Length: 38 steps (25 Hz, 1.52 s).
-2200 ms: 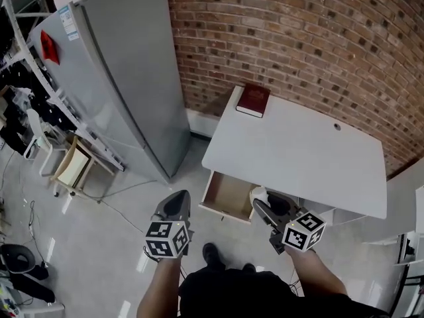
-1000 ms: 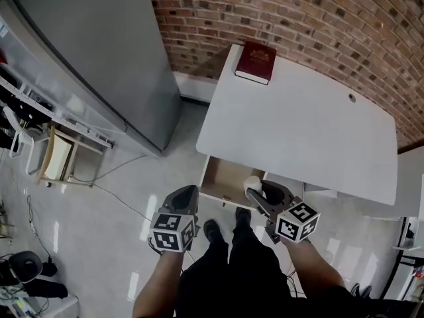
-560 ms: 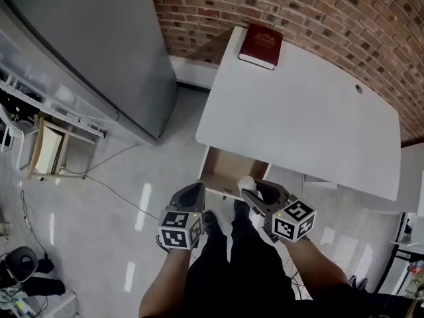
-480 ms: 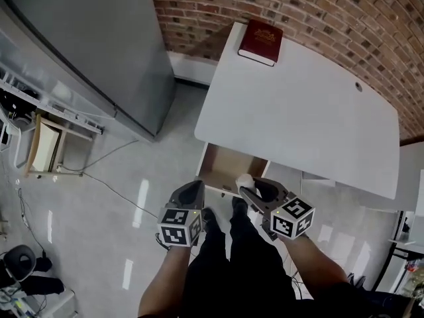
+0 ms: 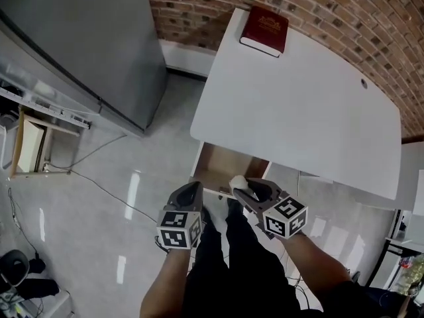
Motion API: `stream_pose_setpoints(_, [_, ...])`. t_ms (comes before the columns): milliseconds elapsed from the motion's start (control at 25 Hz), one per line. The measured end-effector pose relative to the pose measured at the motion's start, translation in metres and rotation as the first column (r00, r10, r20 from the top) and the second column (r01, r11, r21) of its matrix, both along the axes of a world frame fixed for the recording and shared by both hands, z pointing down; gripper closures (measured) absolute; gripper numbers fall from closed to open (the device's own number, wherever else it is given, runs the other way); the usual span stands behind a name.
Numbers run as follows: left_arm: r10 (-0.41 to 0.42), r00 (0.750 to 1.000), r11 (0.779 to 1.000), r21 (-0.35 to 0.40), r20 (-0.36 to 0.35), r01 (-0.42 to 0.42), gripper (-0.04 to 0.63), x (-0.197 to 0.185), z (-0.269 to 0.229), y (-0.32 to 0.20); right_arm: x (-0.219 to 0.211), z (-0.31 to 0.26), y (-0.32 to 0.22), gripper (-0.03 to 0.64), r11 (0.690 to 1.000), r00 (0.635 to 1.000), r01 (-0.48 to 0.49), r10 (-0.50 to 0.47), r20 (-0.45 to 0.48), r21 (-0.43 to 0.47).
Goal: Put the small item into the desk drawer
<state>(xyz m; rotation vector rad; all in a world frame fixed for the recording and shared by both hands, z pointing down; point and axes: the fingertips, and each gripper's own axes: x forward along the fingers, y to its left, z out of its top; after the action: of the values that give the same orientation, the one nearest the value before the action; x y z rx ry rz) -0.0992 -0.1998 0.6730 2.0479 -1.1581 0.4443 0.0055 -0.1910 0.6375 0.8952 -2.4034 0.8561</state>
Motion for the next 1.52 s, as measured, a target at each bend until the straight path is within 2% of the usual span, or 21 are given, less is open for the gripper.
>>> stream_pose_setpoints(280, [0.026, 1.000, 0.999, -0.044, 0.010, -0.026, 0.584, 0.012, 0.047, -0.006, -0.001, 0.061, -0.014, 0.459, 0.999, 0.999, 0.005, -0.007, -0.042, -0.038])
stream_pose_setpoints(720, [0.035, 0.999, 0.996, -0.088, 0.008, -0.035, 0.584, 0.019, 0.093, -0.023, -0.001, 0.134, -0.034, 0.459, 0.995, 0.990, 0.046, -0.057, -0.127, -0.086])
stream_pose_setpoints(1200, [0.040, 0.999, 0.990, -0.137, 0.004, -0.039, 0.584, 0.023, 0.125, -0.023, 0.002, 0.202, -0.037, 0.459, 0.982, 0.976, 0.062, -0.097, -0.195, -0.180])
stream_pose_setpoints(1360, [0.046, 0.999, 0.989, -0.140, 0.005, -0.045, 0.584, 0.021, 0.132, -0.024, -0.002, 0.223, -0.042, 0.459, 0.977, 0.954, 0.120, -0.163, -0.253, -0.174])
stream_pose_setpoints(1520, [0.036, 0.999, 0.987, -0.155, -0.006, -0.036, 0.584, 0.019, 0.135, -0.021, 0.004, 0.243, -0.056, 0.459, 0.980, 0.944, 0.092, -0.142, -0.297, -0.174])
